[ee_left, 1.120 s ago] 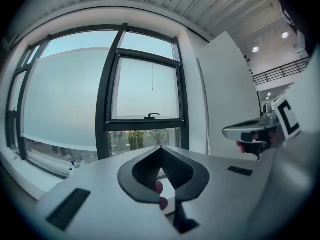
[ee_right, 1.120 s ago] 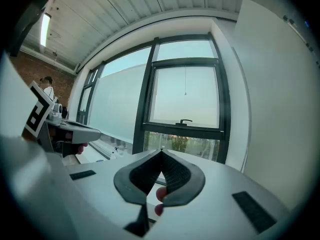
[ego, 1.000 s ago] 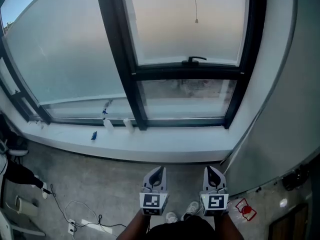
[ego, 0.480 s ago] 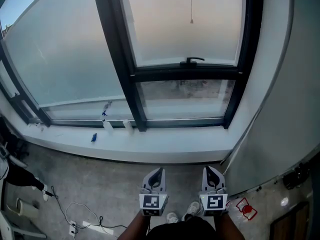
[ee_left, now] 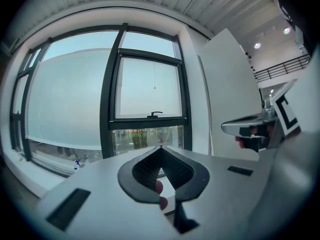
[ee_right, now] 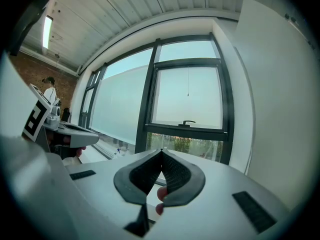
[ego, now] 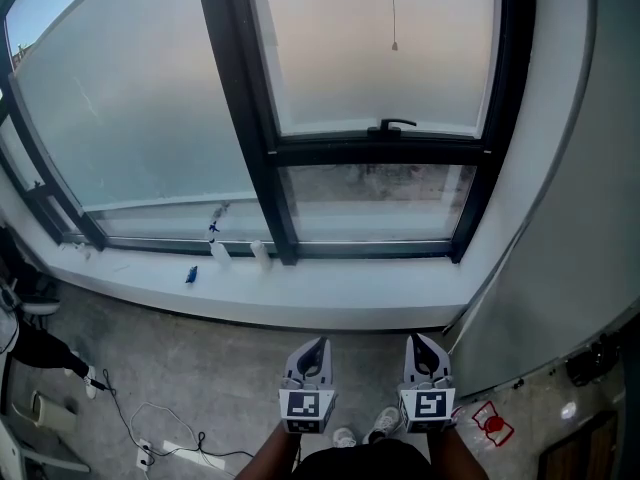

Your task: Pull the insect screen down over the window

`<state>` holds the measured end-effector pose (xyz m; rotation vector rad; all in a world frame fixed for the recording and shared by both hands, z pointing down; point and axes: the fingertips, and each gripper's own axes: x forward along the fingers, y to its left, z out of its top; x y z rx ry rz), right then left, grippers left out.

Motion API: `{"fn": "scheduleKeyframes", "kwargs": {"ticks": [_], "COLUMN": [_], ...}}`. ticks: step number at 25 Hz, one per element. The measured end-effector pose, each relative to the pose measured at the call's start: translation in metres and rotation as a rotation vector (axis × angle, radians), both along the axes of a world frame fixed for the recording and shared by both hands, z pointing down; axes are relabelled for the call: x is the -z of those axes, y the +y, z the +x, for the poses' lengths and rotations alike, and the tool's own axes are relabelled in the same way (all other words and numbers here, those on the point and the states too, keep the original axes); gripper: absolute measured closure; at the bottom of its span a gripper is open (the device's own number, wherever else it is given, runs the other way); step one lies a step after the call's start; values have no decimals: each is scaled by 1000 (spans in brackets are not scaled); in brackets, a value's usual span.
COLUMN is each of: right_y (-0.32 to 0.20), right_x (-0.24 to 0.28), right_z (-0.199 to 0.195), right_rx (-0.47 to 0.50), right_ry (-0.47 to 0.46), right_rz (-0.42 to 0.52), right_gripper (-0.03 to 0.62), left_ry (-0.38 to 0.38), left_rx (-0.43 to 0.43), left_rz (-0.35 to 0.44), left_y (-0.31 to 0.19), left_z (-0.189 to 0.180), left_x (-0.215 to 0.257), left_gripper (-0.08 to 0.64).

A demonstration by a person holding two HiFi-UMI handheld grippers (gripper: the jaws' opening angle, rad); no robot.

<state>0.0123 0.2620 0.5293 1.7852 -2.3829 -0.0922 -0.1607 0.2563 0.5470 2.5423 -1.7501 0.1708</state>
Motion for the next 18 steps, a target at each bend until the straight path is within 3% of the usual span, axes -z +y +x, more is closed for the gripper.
{"fn": "scheduleKeyframes", "kwargs": {"ticks": [18], "right_y": [-9], "right_x": [0], "right_z": [1], "right_rx": [-22], "right_ry": [7], "right_rz": [0], "right_gripper": [591], "left_ry": [10], "left_rx": [0], "left_rz": [-10], "left_y": [-14], "left_z": [-6], "left_x": [-2], "left_gripper": [559]}}
